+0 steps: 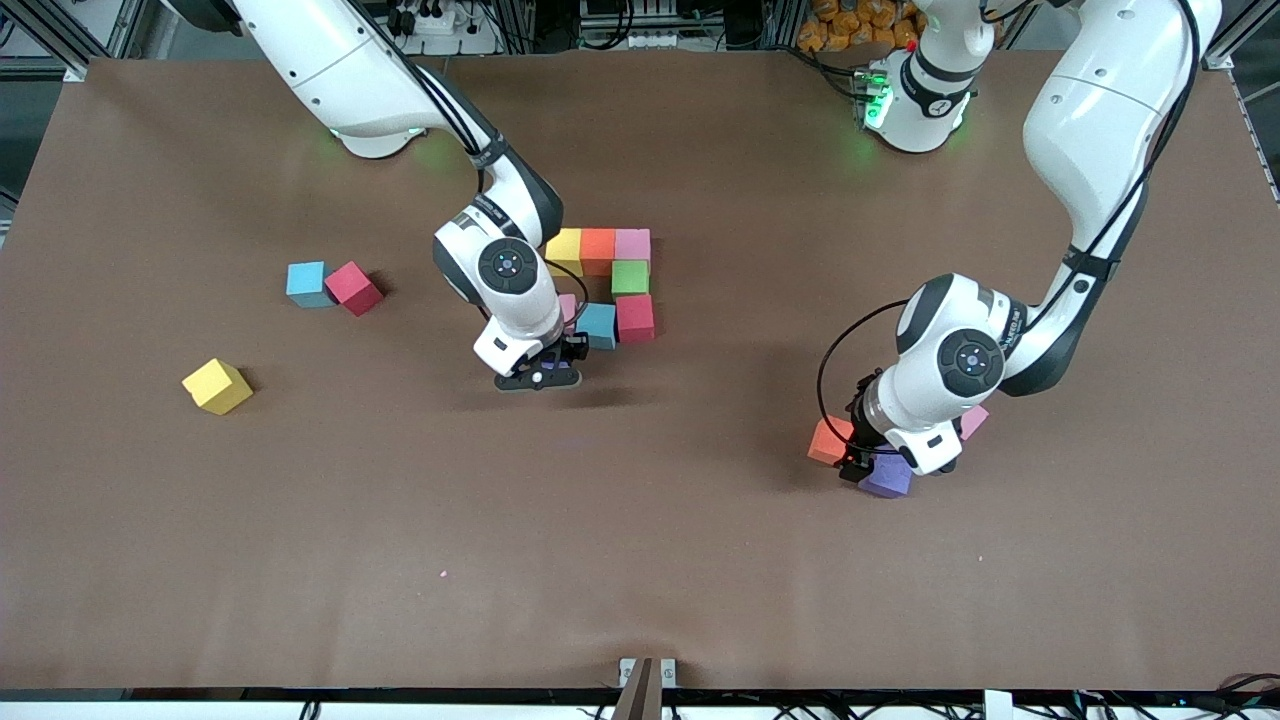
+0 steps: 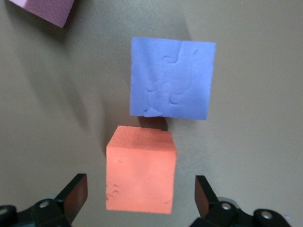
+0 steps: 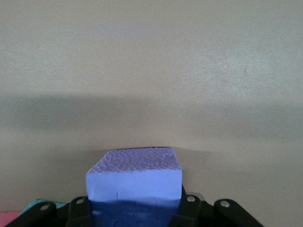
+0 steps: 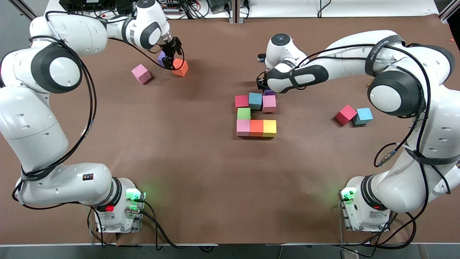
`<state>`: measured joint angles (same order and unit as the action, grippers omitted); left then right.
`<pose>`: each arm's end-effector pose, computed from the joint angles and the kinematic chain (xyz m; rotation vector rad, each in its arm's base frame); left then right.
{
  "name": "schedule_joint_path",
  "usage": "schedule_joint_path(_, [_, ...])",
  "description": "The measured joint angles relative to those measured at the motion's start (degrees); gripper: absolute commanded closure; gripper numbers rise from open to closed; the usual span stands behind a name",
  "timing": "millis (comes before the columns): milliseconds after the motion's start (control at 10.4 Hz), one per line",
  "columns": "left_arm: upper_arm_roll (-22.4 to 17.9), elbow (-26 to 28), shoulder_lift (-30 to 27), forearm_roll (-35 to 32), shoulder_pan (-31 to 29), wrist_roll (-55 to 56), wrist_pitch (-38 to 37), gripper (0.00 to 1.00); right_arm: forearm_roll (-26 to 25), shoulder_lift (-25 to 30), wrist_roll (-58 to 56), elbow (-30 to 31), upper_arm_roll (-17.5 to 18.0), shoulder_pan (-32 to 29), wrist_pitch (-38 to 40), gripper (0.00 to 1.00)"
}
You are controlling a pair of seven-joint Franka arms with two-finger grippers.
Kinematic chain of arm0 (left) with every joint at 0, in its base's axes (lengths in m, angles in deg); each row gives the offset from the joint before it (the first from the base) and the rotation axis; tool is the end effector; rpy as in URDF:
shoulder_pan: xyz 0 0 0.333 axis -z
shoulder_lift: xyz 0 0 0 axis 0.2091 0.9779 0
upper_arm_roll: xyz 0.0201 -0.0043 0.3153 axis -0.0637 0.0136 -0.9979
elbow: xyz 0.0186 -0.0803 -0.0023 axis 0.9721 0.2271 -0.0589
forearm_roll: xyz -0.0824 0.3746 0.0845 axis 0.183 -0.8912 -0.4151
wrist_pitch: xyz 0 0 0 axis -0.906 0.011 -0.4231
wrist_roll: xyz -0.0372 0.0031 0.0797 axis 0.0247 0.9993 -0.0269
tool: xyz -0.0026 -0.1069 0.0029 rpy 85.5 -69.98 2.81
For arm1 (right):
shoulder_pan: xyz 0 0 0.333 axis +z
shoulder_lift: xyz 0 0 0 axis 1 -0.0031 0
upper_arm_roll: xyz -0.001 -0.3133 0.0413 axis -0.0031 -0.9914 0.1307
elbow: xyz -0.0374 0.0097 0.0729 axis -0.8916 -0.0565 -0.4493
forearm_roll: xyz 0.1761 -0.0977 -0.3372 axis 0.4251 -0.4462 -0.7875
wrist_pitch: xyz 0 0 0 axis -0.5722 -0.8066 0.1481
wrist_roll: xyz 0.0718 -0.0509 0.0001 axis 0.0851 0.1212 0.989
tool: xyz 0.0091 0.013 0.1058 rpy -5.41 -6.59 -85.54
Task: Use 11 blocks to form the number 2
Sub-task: 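Place purple below pink with the right gripper while the left gripper grasps orange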
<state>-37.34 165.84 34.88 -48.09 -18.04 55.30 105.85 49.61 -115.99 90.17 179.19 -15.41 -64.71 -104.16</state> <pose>0.6388 -0.2121 0.2327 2.4658 1.8148 -0.0756 0.5083 0.3722 0.1948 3.1310 0.1045 0.0072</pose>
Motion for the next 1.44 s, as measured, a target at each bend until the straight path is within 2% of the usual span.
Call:
schedule_joint_path(383, [-0.1,1.0,0.8,-1.2,0.0,0.0,0.1,0.00,0.0,0.0,1.6,0.1,0.5,0.0,-0.1,0.79])
schedule_joint_path(574, [-0.1,1.2,1.0,-1.4,0.1,0.0,0.2,0.00,0.0,0.0,2.0,0.2,0.9,0.0,-0.1,0.73])
schedule_joint_path(1053, [-0.1,1.3,2.9,-2.8,0.4,0.0,1.2,0.00,-0.5,0.0,2.1,0.3,1.0,0.0,-0.1,0.70])
schedule_joint_path(1149, [-0.1,1.3,3.0,-2.8,0.4,0.0,1.3,0.00,-0.5,0.0,2.1,0.3,1.0,0.0,-0.1,0.47])
schedule_joint_path(1244, [-0.1,1.3,3.0,-2.8,0.4,0.0,1.3,0.00,-0.5,0.0,2.1,0.3,1.0,0.0,-0.1,0.13])
schedule_joint_path(1340, [-0.1,1.3,3.0,-2.9,0.4,0.0,1.3,0.00,-0.5,0.0,2.1,0.3,1.0,0.0,-0.1,0.00])
schedule_joint_path(1436, [-0.1,1.3,3.0,-2.9,0.4,0.0,1.4,0.00,-0.6,0.1,2.1,0.2,1.0,0.0,-0.1,0.00])
